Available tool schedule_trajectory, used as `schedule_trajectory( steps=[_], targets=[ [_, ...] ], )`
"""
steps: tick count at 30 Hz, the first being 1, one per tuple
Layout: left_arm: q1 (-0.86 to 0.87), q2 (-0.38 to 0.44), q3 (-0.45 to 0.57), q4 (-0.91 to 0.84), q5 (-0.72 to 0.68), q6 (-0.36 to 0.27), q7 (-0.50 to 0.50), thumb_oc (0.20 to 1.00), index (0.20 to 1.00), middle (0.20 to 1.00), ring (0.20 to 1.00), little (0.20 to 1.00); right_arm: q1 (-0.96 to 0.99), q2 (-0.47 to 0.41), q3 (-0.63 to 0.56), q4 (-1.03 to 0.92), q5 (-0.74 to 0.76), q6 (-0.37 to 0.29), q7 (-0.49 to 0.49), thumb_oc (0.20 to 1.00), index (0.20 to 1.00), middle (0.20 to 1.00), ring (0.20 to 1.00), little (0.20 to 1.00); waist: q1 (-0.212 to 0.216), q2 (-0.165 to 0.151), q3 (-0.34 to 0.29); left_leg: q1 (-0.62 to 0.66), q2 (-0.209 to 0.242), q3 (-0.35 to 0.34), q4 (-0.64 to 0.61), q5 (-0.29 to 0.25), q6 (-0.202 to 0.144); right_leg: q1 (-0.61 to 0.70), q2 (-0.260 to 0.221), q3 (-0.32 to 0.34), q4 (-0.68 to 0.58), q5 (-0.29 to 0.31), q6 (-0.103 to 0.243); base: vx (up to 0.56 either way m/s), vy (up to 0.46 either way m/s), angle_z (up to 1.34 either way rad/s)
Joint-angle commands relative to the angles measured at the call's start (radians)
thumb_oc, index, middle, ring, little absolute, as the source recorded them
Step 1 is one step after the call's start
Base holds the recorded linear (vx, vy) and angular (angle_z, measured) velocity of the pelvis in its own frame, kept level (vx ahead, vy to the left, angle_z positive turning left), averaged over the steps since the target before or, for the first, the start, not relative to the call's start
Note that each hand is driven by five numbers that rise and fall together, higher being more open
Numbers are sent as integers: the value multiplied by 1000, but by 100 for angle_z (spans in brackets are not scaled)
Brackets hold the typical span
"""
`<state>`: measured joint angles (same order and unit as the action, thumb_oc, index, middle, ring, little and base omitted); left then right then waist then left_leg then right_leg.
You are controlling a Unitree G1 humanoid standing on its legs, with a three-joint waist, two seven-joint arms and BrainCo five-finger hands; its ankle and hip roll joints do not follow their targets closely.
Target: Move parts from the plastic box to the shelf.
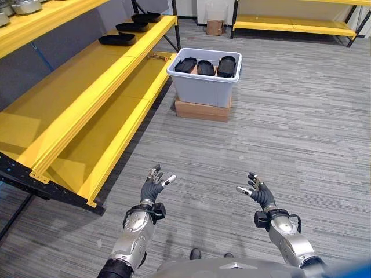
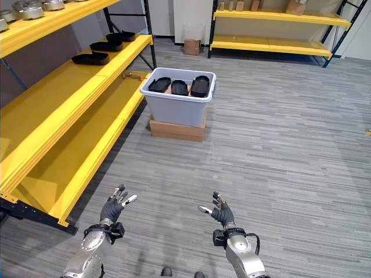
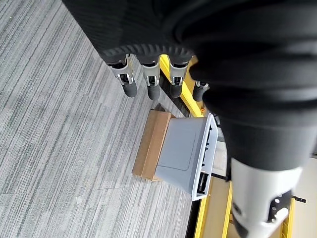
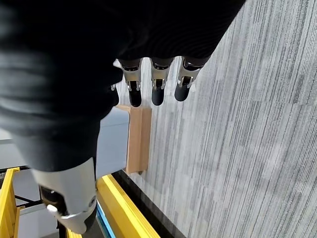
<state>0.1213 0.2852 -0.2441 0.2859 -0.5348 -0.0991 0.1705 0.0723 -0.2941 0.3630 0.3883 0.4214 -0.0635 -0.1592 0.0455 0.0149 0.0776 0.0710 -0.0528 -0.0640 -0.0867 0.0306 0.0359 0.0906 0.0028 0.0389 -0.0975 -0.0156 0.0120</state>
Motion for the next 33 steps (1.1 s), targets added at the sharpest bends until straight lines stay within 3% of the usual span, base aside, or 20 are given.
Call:
schedule_trajectory(
  steps=[1, 33],
  targets=[
    [-22, 11, -5, -41, 12, -51, -16, 1000, 1000, 1000, 1000, 1000, -26, 0, 8, -63, 20, -41, 10, 1000, 1000, 1000, 1000, 1000, 2, -31, -37, -11, 46, -141, -1, -3, -52, -49, -35, 31, 10, 106, 77, 0, 0, 0],
    [-8, 12, -3, -40, 28, -42, -18, 1000, 1000, 1000, 1000, 1000, -23, -2, 24, -63, 25, -32, 22, 1000, 1000, 1000, 1000, 1000, 0, -22, -31, -1, 48, -143, -1, -13, -49, -31, -46, 16, 10, 90, 75, 0, 0, 0]
  ],
)
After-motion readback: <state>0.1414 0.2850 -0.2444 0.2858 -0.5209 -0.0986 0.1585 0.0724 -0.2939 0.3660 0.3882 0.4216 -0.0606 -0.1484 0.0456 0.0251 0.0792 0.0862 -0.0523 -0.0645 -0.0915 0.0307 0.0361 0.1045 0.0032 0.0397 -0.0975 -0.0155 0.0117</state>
